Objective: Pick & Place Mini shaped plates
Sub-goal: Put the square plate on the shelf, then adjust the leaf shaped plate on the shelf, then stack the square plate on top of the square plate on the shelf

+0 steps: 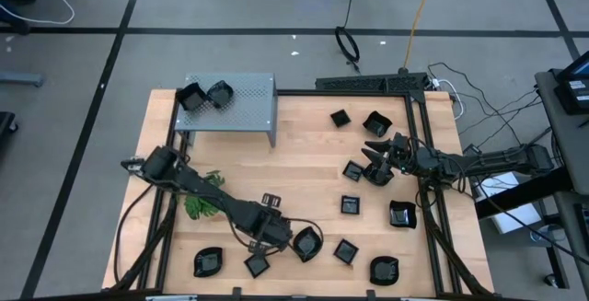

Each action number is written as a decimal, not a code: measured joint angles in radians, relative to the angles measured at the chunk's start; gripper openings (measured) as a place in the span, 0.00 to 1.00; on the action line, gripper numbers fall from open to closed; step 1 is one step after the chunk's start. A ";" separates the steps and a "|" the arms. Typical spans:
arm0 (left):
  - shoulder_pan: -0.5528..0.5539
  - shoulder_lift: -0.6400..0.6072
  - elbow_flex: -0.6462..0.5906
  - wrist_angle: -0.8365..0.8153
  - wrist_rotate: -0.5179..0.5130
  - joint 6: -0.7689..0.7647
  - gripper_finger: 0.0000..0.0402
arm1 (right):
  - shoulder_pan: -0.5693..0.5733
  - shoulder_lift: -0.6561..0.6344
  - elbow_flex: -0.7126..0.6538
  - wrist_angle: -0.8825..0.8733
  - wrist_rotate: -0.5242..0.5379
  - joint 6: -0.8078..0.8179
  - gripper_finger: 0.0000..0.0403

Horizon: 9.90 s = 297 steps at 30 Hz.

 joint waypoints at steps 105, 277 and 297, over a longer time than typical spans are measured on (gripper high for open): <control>0.856 -0.471 0.000 -0.088 -0.257 0.392 0.37 | 0.000 0.000 0.000 0.000 0.000 0.000 0.35; -0.141 -0.124 0.041 -0.061 0.079 -0.491 0.45 | 0.000 0.000 0.000 0.000 0.000 0.000 0.35; -0.176 -0.117 -0.133 0.073 -0.030 -0.425 0.45 | 0.000 0.000 0.000 0.000 0.000 0.000 0.35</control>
